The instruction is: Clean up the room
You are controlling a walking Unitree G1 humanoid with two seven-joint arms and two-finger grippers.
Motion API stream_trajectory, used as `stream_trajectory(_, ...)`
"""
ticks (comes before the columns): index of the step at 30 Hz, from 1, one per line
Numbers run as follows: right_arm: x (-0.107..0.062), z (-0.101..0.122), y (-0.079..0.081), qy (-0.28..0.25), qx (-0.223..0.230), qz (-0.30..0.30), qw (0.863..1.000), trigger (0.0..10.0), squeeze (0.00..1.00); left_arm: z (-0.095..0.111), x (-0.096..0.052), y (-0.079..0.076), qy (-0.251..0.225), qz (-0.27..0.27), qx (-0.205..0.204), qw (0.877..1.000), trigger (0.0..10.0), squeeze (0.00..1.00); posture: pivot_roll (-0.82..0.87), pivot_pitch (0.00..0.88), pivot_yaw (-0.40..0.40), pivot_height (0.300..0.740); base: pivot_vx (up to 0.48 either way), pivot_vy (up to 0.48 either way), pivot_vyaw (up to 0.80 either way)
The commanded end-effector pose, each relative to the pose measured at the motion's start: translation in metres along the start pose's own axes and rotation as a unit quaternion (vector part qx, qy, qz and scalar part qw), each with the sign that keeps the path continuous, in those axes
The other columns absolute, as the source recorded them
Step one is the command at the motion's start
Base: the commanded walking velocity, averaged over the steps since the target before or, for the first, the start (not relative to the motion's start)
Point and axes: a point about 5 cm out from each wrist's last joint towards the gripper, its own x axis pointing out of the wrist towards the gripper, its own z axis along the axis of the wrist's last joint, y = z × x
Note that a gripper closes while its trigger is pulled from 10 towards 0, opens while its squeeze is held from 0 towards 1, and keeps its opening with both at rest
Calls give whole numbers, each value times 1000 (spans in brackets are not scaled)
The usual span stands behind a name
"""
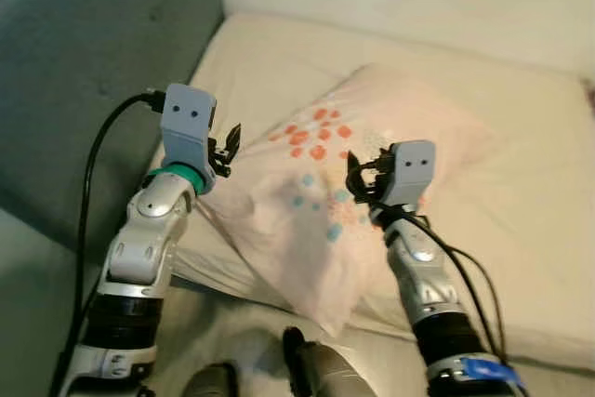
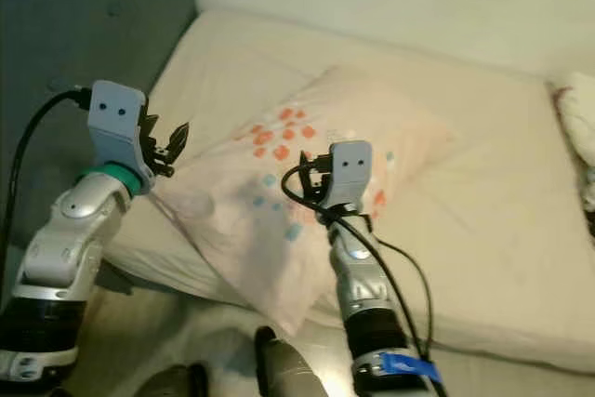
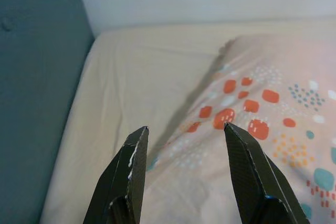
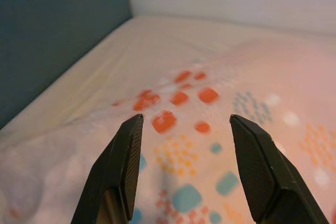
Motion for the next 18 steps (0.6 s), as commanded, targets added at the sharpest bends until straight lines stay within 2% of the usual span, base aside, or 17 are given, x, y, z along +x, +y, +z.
stream_trajectory(1, -6, -7, -9, 15, 3, -16, 1000, 10000, 0, -5, -1, -3, 10, -4, 1, 1000, 10000, 0, 2, 151, 4, 740, 0, 0, -775)
stream_trajectory(18, -5, -8, -9, 17, 1, -20, 1000, 10000, 0, -4, 0, -3, 9, -3, 0, 1000, 10000, 0, 2, 151, 5, 740, 0, 0, -775)
